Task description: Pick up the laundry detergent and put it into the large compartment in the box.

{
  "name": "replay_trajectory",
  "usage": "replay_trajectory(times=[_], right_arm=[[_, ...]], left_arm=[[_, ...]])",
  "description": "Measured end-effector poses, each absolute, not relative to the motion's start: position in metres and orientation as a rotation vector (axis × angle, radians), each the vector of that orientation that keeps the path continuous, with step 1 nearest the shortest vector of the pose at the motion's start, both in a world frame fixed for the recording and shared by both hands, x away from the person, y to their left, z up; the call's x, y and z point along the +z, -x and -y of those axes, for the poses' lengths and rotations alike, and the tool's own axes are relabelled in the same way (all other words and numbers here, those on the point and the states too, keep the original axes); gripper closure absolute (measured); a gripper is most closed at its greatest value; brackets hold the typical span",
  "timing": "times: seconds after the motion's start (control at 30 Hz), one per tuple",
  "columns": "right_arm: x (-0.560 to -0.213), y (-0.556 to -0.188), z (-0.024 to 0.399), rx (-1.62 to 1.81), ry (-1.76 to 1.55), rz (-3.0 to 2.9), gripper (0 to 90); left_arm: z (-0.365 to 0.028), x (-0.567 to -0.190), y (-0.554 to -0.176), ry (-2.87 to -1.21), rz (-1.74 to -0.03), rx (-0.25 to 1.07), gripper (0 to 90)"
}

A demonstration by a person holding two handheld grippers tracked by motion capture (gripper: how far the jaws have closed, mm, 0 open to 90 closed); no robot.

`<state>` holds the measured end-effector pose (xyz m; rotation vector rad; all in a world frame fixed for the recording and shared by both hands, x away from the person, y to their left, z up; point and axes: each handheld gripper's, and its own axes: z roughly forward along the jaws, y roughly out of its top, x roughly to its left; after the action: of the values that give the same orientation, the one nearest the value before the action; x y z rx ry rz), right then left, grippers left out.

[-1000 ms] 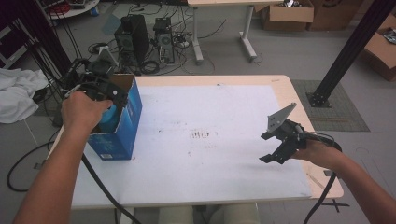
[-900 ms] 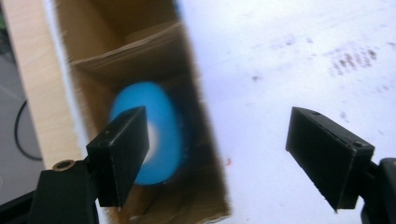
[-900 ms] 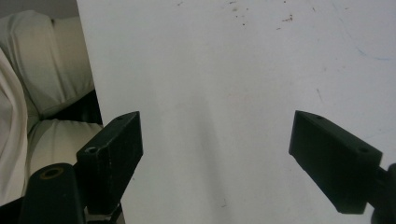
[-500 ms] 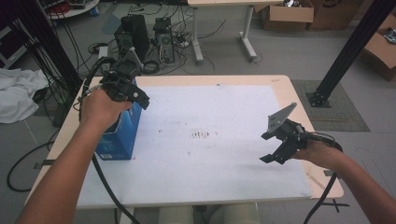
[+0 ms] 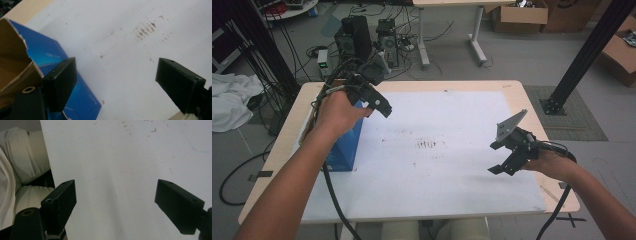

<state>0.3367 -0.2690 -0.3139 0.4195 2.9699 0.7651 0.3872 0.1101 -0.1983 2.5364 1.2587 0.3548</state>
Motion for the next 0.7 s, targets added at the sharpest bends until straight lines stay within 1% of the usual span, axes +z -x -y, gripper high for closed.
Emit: replay_trajectory(times=[0.2,0.47,0.7], right_arm=[[-0.313,-0.338,0.266,0.768,-0.417,-2.968,17.6],[-0.313,-0.341,0.265,0.772,-0.428,-2.968,17.6],[-0.312,-0.345,0.263,0.774,-0.435,-2.969,17.5]], left_arm=[[-0.094,-0.2,-0.393,-2.599,-1.139,0.348,18.7],[-0.07,-0.202,-0.4,-2.694,-0.951,0.305,19.0],[-0.051,-0.204,-0.404,-2.753,-0.803,0.306,18.7]])
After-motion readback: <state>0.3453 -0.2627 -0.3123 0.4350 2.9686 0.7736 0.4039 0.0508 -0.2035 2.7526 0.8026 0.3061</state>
